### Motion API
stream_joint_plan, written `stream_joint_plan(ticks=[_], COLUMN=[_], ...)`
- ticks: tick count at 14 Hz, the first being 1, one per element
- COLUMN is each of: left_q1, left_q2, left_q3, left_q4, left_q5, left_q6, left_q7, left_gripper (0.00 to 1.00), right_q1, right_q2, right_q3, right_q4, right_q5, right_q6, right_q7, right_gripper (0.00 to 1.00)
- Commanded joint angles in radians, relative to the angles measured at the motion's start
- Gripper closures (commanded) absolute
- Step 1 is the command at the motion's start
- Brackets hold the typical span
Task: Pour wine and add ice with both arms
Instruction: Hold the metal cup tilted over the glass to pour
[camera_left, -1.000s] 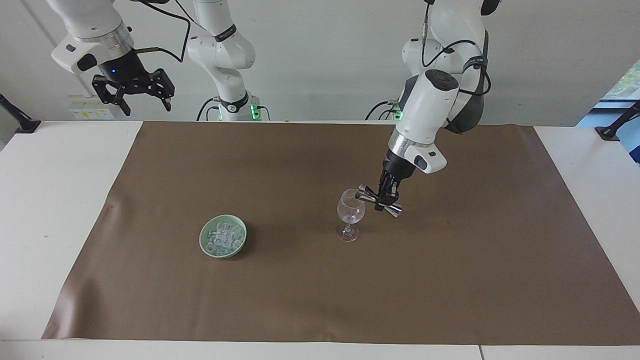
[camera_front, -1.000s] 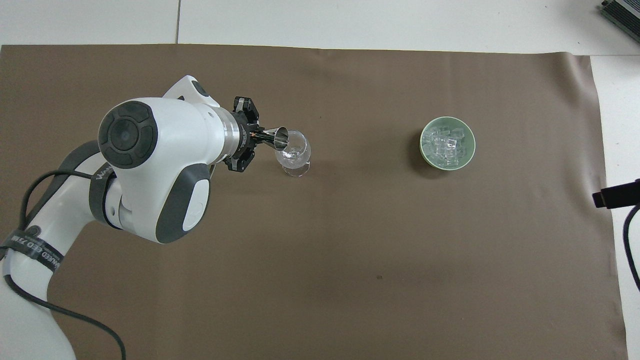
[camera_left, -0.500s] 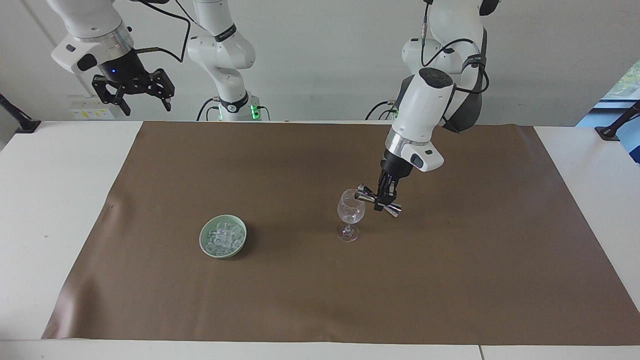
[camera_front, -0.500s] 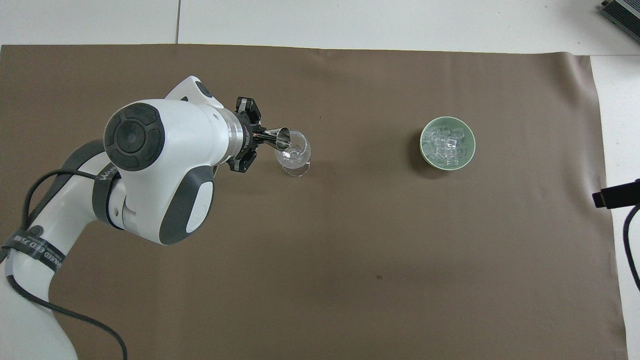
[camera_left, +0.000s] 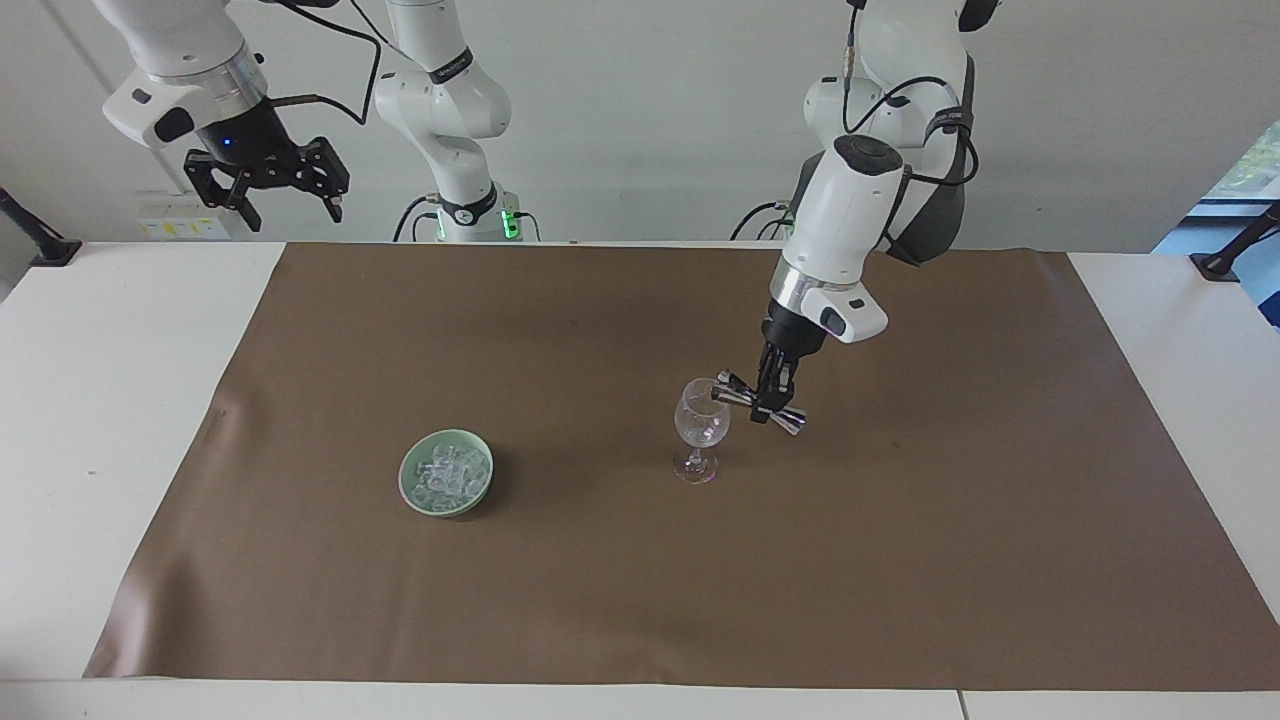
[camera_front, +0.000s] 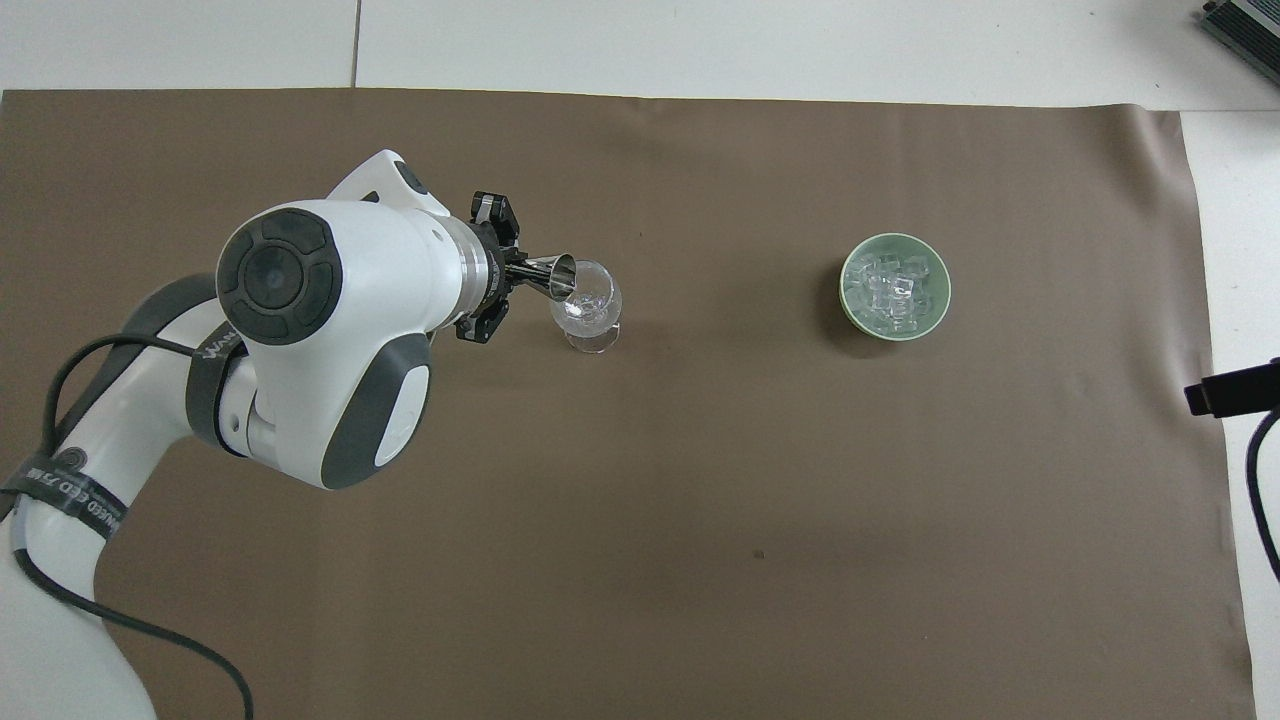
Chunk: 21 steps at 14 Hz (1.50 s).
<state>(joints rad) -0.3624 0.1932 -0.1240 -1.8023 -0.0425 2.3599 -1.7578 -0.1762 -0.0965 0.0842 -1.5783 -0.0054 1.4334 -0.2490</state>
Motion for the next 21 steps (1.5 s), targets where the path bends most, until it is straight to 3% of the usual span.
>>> stream_joint_plan(ticks=[1,16,21], left_q1=[-0.024,-0.038,-0.050], left_q2=[0.012,0.014,0.037], left_q3=[0.017,0.017,0.017], left_q4=[0.040,0.050,0.095], left_q5=[0.039,0.110,0.151], left_q6=[-0.031,-0.051,-0.085], left_q7=[-0.037,-0.075,-0.106], left_gripper=[1.00,1.00,1.00], right_q1=[-0.005,-0.005,-0.005], right_q2=[-0.005,-0.003,-0.003], right_q3=[0.002,0.002,0.002], right_q4=[0.001,0.001,0.001], right_q5=[0.005,0.005,0.005], right_q6=[-0.002,-0.002,-0.002], right_q7=[-0.018,-0.018,-0.018], right_gripper=[0.00,0.00,0.00])
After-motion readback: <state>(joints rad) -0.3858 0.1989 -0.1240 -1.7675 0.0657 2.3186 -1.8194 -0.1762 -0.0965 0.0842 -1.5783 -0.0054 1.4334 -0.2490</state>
